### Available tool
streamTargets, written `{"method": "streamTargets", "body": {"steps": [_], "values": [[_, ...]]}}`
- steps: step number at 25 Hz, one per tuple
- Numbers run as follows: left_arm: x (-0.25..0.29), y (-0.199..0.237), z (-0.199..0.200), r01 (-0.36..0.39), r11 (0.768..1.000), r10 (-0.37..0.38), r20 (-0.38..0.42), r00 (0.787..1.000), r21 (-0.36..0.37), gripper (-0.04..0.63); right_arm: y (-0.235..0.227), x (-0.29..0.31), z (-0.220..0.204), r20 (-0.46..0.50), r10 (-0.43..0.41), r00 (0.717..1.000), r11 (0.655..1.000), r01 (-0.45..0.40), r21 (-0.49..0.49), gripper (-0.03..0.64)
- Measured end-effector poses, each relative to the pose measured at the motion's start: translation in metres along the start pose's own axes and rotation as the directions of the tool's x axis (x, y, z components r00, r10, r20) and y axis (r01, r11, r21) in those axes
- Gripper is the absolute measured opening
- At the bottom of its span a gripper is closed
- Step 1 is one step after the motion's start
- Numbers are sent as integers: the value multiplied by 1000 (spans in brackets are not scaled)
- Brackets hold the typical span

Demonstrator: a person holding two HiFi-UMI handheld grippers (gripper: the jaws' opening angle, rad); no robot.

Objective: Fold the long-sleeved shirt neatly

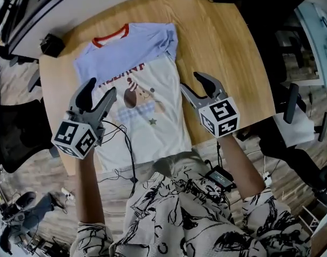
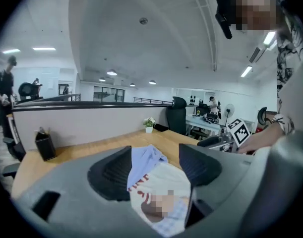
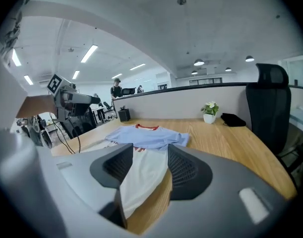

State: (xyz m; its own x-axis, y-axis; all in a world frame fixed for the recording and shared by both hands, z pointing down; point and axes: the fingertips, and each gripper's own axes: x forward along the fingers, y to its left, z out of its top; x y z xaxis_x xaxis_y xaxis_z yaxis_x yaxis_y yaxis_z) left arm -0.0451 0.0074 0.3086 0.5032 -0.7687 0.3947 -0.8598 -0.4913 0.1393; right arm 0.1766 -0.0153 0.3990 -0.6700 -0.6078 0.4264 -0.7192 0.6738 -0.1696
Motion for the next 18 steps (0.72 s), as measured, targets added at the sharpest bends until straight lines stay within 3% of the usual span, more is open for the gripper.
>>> {"method": "streamTargets", "body": {"steps": [4, 9, 13, 18], "values": [[-97, 2, -19, -70, 997, 69, 38, 997, 11, 307, 33, -35, -15, -8, -38, 999, 999, 38, -35, 235], [-192, 1, -47, -133, 990, 136, 105, 985, -38, 308, 78, -73, -50, -47, -77, 996, 996, 74, -56, 249], [-239, -9, -63, -153, 987, 157, 136, 978, -36, 310, 102, -94, -83, -103, -92, 990, 993, 84, -84, 262], [-272, -16, -110, -167, 985, 169, 90, 981, -32, 311, 131, -110, -126, -170, -112, 979, 989, 94, -110, 268]]}}
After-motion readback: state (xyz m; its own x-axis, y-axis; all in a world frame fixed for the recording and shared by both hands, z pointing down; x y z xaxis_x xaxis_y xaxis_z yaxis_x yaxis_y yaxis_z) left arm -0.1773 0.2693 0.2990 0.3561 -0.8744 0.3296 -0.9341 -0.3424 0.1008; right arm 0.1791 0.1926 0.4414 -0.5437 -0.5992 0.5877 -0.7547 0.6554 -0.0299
